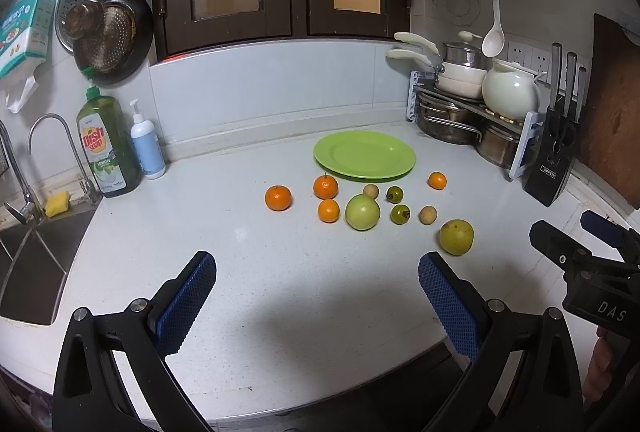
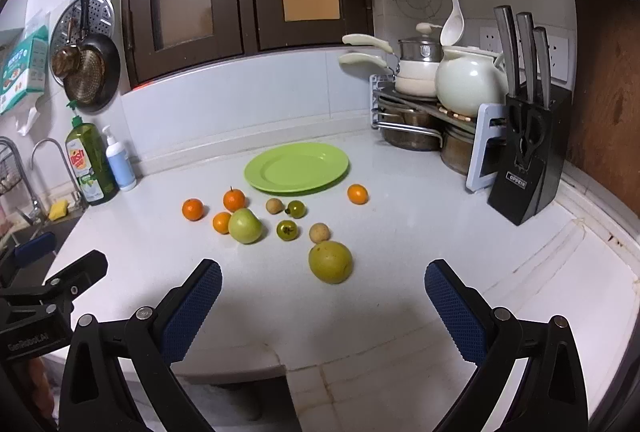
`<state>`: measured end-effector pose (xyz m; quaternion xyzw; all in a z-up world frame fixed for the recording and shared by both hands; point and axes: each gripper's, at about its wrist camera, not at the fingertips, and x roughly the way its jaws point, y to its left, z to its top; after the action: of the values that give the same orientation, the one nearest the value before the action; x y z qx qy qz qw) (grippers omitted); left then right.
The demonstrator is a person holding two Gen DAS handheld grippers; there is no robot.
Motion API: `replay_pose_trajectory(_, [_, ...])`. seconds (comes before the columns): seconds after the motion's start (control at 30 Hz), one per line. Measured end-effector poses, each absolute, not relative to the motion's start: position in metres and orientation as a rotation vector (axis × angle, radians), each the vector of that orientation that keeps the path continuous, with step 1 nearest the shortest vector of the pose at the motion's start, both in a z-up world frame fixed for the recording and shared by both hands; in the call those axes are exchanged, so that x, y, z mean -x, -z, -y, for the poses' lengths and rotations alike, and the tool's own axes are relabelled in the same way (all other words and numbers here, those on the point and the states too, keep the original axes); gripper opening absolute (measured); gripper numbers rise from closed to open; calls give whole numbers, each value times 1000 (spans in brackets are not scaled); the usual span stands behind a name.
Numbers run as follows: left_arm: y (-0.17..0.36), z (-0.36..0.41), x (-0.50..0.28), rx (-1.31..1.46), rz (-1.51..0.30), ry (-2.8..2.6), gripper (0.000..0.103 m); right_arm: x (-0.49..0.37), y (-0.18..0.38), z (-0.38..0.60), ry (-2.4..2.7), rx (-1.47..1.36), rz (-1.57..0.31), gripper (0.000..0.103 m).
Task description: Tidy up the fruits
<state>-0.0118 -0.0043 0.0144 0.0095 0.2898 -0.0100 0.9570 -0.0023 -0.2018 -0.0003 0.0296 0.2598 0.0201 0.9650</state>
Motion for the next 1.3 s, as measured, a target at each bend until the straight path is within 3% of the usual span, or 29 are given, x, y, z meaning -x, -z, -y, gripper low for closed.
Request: replay_pose_trajectory(1.3, [-16, 6, 14, -7, -577, 18, 103, 3, 0, 201, -51, -66, -530, 102])
